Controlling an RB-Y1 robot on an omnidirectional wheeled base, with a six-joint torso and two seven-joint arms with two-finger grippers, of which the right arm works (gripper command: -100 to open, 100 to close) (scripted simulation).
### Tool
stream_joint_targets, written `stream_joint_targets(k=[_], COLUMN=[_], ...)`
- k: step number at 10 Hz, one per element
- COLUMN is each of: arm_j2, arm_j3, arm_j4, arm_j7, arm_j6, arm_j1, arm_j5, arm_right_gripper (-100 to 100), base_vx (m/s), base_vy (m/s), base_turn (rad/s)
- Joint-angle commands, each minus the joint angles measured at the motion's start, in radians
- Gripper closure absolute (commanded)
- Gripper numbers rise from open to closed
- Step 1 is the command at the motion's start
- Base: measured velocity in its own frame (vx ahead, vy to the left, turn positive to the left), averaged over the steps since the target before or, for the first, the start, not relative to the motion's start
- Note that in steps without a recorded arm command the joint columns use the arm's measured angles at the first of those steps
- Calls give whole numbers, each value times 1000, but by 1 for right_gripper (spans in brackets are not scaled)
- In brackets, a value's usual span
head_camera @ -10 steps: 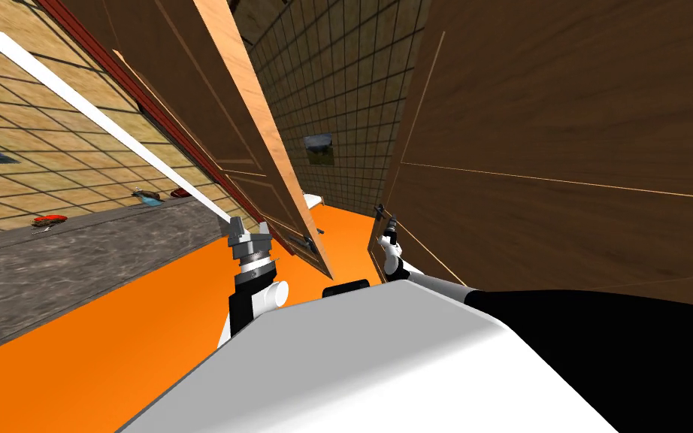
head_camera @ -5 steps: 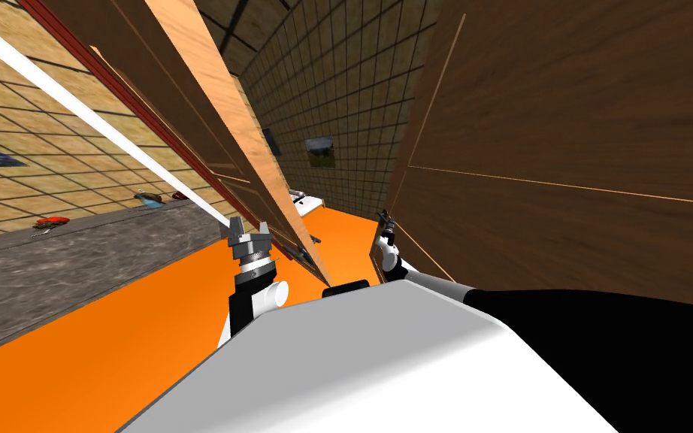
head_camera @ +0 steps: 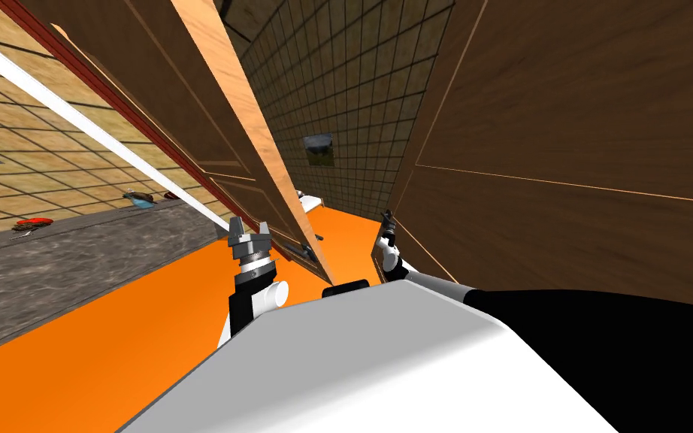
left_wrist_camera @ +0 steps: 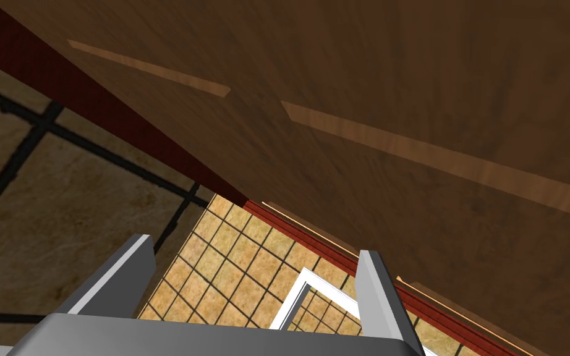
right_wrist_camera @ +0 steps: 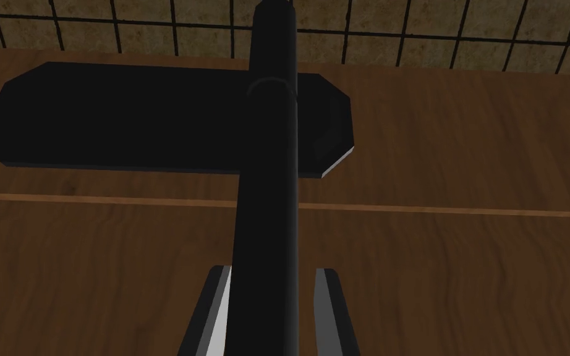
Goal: Push the door open
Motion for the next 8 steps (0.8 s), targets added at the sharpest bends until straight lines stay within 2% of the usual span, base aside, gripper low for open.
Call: stream_joint_targets(k=[1, 4, 5, 8], arm_j2=[2, 2, -10, -31], arm_j3=[3, 3, 4, 14], arm_j4=[1, 1, 3, 8], arm_j7=[-1, -1, -2, -6], arm_j6=[2, 2, 1, 1], arm_j1=[-4, -4, 3, 7], arm_j5=[1, 1, -5, -17], arm_right_gripper=[100, 100, 100, 100], base_vx=[-8, 0, -34, -23], base_vy=[-1, 0, -89, -167], base_turn=[0, 0, -59, -69])
